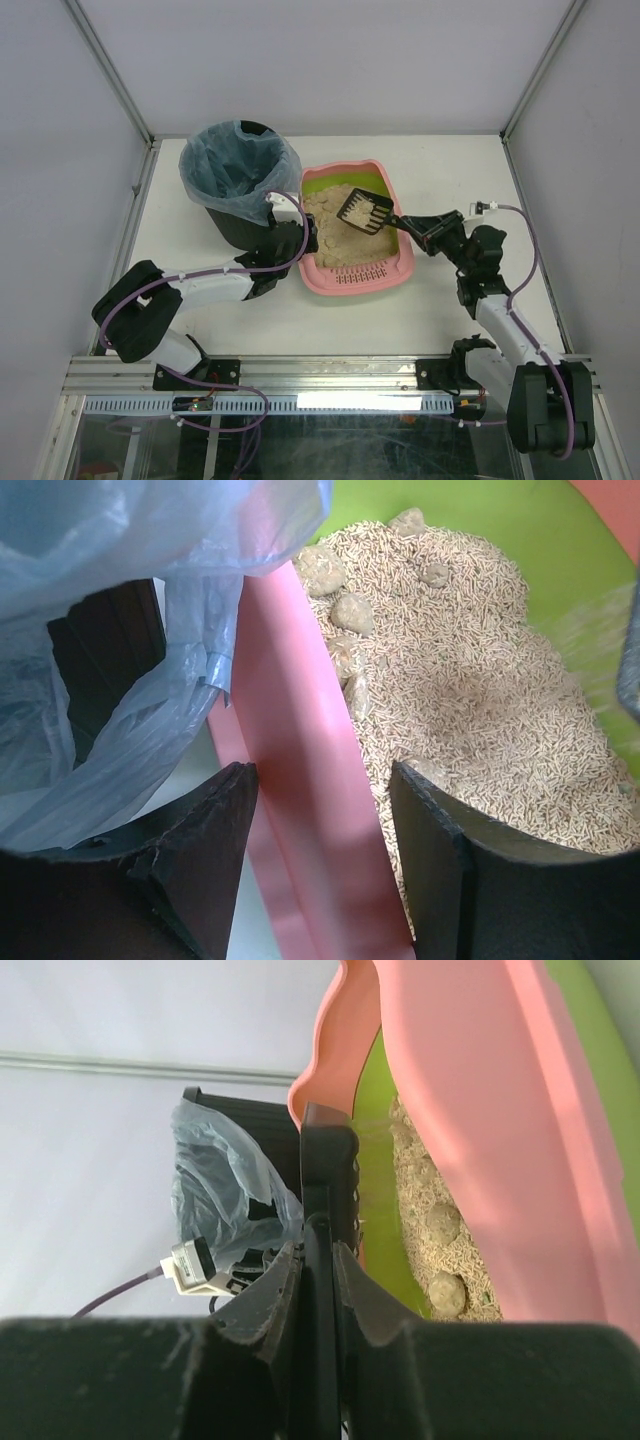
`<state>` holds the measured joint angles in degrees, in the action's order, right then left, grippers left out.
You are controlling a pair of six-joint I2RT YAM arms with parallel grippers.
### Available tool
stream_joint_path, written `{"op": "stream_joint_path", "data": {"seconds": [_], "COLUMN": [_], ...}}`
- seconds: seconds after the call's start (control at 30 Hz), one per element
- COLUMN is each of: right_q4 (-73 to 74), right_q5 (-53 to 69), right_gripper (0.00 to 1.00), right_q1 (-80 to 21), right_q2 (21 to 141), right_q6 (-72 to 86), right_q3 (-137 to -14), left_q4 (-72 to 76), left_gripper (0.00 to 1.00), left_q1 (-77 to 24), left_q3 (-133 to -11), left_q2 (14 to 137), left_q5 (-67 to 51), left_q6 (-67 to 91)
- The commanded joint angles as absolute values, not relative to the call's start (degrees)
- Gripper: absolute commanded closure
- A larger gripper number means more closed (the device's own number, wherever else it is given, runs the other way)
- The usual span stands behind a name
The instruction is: Clean the litter box
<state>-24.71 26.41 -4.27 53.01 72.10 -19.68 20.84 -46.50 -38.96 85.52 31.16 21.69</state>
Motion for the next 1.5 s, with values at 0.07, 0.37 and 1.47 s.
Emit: {"op": "stream_joint_path", "data": {"seconds": [0.07, 0.37, 1.47], "right_q4": [-31.27, -26.67, -16.17], "right_q5": [25.45, 28.26, 32.47], "right_gripper": [1.0, 1.0, 1.0], "right_q1": [-3.12, -1.61, -5.92], "right_q2": [54.12, 53.45, 57.51], "right_q6": [76.28, 72.0, 66.2], "right_q3": [-19.28, -24.2, -36.21], "left_q4": [22.68, 22.8, 22.84], "left_gripper": [0.43, 0.43, 0.42], "left_q1": [-46.74, -46.93, -47.09], "left_q3": [-40.87, -41.13, -41.38], "left_q2": [85.55, 86.0, 86.19], "left_q5": [31.1, 30.66, 30.3], "left_q6": [20.9, 20.66, 20.65]}}
